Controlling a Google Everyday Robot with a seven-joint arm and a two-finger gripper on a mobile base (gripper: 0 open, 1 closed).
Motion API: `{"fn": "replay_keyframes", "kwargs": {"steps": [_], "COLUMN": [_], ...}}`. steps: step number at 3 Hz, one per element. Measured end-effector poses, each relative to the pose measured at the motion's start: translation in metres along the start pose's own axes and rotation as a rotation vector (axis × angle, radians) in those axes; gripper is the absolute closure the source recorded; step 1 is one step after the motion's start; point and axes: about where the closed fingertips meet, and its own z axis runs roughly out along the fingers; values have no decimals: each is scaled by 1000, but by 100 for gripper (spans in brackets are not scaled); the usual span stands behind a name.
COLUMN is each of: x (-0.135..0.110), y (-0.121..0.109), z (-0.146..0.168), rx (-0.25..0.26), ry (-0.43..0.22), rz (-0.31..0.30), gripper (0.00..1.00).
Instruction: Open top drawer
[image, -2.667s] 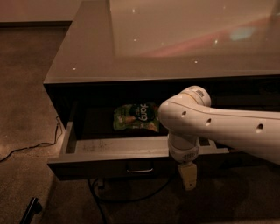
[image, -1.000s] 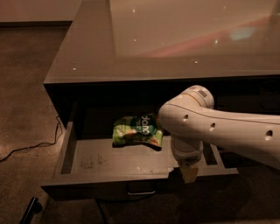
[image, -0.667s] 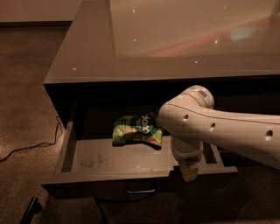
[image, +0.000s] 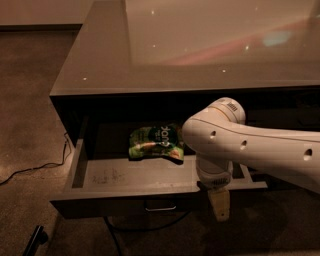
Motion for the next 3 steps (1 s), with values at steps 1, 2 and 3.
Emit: {"fn": "replay_keyframes", "kwargs": {"steps": [1, 2, 3], "x": [3, 8, 22], "y": [1, -2, -10], "z": [-2, -10, -31], "rx": [19, 45, 128], "ry": [-7, 23, 62], "rz": [13, 23, 69], "gripper": [0, 0, 0]}}
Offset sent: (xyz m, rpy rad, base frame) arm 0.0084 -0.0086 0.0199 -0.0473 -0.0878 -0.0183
